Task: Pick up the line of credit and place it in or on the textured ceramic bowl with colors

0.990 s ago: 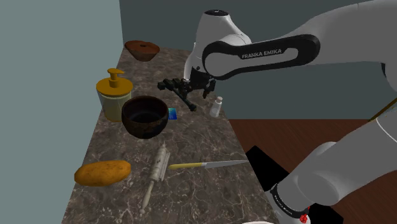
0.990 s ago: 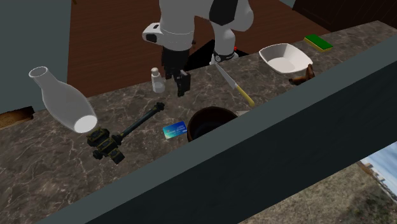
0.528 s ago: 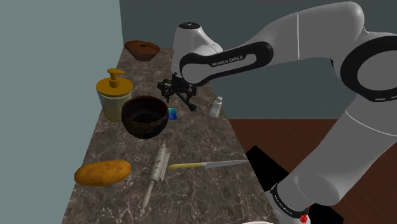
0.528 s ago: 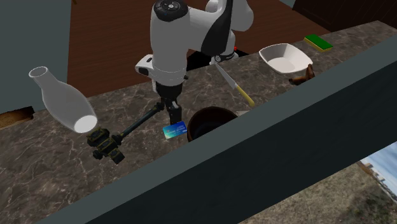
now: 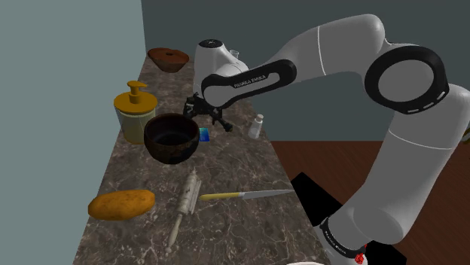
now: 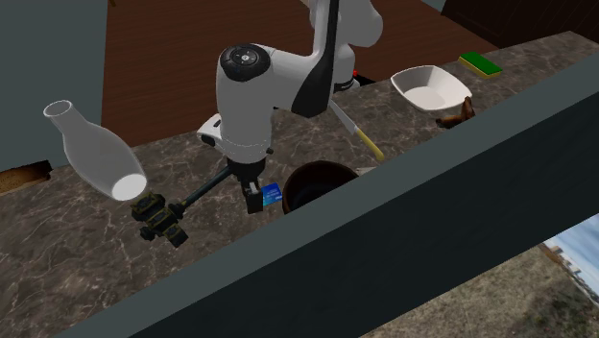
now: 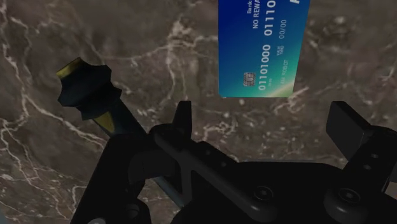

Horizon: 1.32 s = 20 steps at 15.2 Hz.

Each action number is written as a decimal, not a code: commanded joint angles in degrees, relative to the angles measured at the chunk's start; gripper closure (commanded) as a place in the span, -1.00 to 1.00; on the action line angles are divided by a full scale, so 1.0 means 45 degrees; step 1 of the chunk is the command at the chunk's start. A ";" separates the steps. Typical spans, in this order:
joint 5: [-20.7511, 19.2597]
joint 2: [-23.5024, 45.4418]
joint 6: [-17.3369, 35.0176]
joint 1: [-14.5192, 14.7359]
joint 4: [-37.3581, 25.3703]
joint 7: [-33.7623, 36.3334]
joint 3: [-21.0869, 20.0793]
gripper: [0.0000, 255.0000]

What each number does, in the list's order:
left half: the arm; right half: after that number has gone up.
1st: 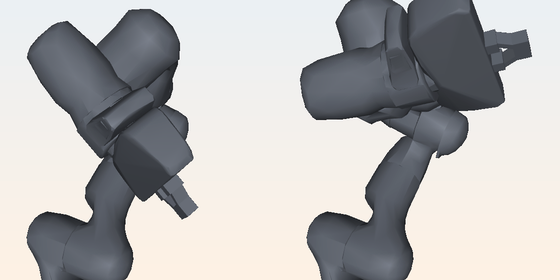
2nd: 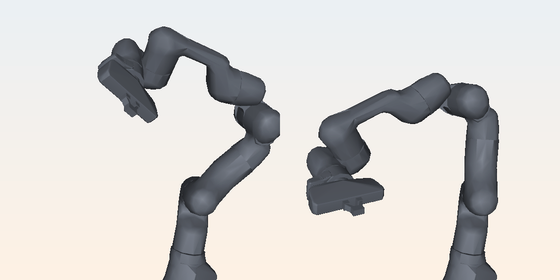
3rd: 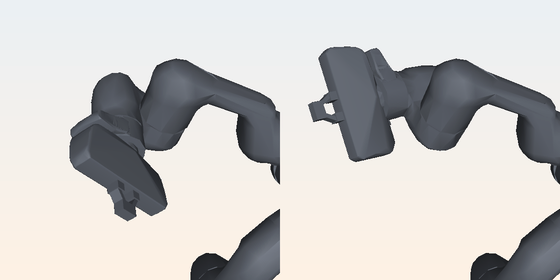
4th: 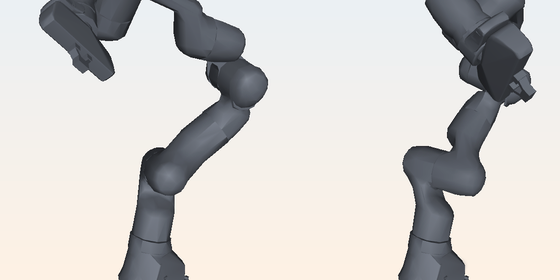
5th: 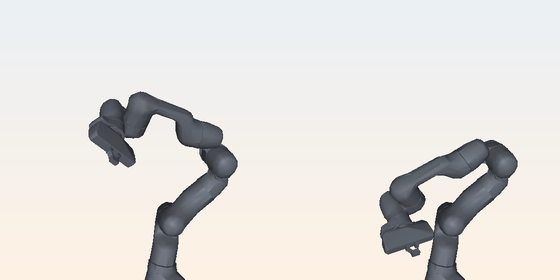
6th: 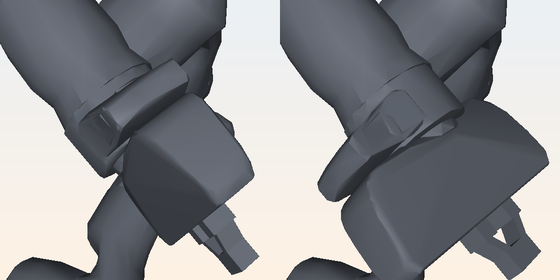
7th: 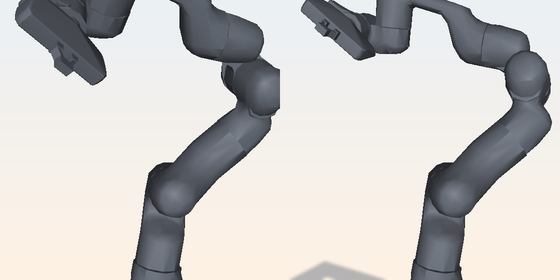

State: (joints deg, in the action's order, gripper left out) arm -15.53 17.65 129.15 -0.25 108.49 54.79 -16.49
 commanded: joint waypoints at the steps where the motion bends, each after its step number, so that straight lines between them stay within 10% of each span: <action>1: -0.0113 0.0204 0.0269 0.0019 0.0072 0.0089 0.0048 -1.00; 10: -0.0200 0.0369 0.0472 0.0029 0.0119 0.0144 0.0090 -1.00; 11: -0.0200 0.0369 0.0472 0.0029 0.0120 0.0144 0.0090 1.00; 20: -0.0201 0.0369 0.0472 0.0028 0.0119 0.0144 0.0089 1.00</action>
State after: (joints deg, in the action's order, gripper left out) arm -16.39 19.16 131.31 -0.12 108.99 55.39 -16.14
